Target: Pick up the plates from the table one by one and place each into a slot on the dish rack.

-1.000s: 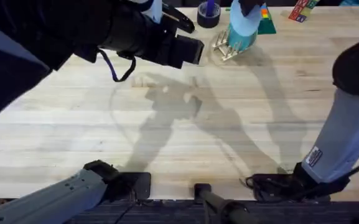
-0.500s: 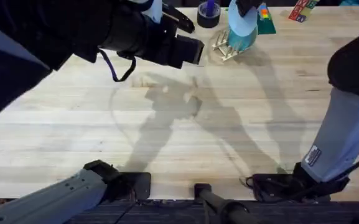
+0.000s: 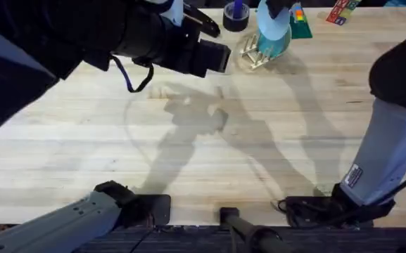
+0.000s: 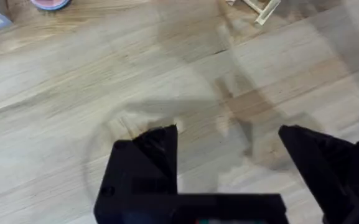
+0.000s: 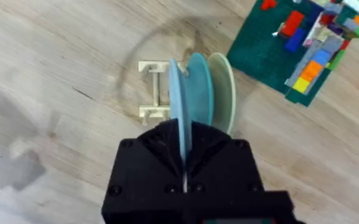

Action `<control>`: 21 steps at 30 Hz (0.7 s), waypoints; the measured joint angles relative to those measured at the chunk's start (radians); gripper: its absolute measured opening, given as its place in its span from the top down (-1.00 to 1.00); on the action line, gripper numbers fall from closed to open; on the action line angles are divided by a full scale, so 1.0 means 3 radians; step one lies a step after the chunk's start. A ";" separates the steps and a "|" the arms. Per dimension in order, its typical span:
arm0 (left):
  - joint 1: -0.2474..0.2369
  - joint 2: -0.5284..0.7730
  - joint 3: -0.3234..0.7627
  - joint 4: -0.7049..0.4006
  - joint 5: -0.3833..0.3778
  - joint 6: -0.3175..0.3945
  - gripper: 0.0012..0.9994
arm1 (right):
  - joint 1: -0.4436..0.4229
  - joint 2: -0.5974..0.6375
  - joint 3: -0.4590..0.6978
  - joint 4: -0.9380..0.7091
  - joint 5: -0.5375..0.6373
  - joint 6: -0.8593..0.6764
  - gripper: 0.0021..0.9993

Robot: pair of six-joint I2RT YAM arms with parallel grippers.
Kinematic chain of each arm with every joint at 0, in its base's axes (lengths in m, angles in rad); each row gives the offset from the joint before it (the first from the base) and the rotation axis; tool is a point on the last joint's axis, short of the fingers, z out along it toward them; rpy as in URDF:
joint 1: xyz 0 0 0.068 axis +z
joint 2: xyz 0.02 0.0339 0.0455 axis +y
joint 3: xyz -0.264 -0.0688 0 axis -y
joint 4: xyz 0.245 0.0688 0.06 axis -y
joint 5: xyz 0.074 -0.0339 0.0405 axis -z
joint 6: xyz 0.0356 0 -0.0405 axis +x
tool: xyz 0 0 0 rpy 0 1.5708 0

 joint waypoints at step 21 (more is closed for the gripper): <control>0.0000 0.0001 -0.0001 -0.0005 -0.0006 0.0000 -0.99 | 0.0000 0.0250 0.0001 0.0116 -0.0003 -0.0127 0.94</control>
